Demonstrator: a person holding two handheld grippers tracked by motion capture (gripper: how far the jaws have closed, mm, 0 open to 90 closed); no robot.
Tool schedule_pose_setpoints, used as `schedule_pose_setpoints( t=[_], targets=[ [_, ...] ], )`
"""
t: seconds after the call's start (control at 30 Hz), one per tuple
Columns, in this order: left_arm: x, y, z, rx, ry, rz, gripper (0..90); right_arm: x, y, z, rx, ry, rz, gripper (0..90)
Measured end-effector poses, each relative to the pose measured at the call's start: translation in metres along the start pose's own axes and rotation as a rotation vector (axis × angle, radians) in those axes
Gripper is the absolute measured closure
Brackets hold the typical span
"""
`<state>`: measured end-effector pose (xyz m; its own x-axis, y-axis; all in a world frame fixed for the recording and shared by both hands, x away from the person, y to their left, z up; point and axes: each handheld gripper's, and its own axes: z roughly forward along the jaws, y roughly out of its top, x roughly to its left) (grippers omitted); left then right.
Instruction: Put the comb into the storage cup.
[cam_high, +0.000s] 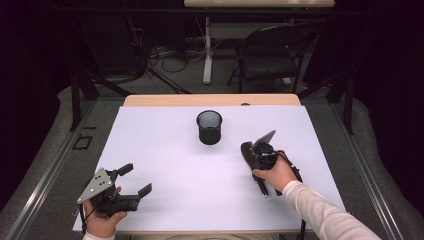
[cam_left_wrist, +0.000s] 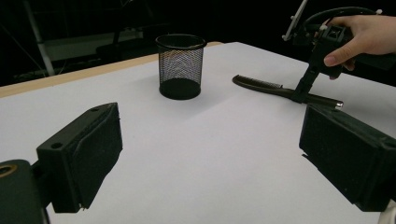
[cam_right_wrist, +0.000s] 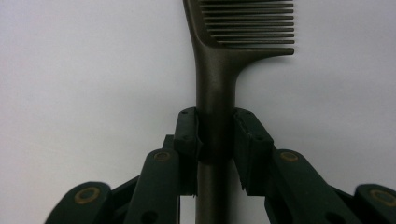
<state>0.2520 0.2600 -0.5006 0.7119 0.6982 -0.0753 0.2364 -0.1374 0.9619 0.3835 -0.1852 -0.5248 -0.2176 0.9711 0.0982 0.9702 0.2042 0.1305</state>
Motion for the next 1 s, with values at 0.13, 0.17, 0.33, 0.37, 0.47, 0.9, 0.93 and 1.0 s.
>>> schedule_pose_setpoints(
  t=[0.13,0.17,0.33,0.37,0.47,0.9,0.93,1.0],
  targets=[
    [0.000,0.000,0.000,0.000,0.000,0.000,5.9,0.000,-0.001,0.000,-0.003,0.009,0.005,72.6],
    [0.000,0.000,0.000,0.000,0.000,-0.001,5.9,0.001,-0.001,0.000,-0.003,0.010,0.006,72.6],
    [0.000,0.000,0.000,-0.002,0.006,0.000,5.9,0.001,-0.002,-0.001,-0.010,0.017,0.001,72.6],
    [0.000,0.000,0.000,-0.003,0.005,-0.002,5.9,0.000,-0.002,-0.001,-0.007,0.017,-0.001,72.7],
    [0.000,0.000,0.000,-0.002,0.004,-0.001,5.9,-0.001,-0.002,-0.003,-0.013,0.018,-0.003,72.7],
    [0.000,0.000,0.000,-0.001,0.006,-0.002,5.9,-0.005,-0.006,-0.019,-0.106,0.056,-0.036,72.7],
    [0.000,0.000,0.000,-0.002,0.006,-0.002,5.9,-0.004,-0.004,-0.026,-0.029,0.007,-0.055,72.7],
    [0.000,0.000,0.000,-0.002,0.005,-0.002,5.9,-0.004,-0.006,-0.025,-0.084,0.030,-0.049,72.7]
  ],
)
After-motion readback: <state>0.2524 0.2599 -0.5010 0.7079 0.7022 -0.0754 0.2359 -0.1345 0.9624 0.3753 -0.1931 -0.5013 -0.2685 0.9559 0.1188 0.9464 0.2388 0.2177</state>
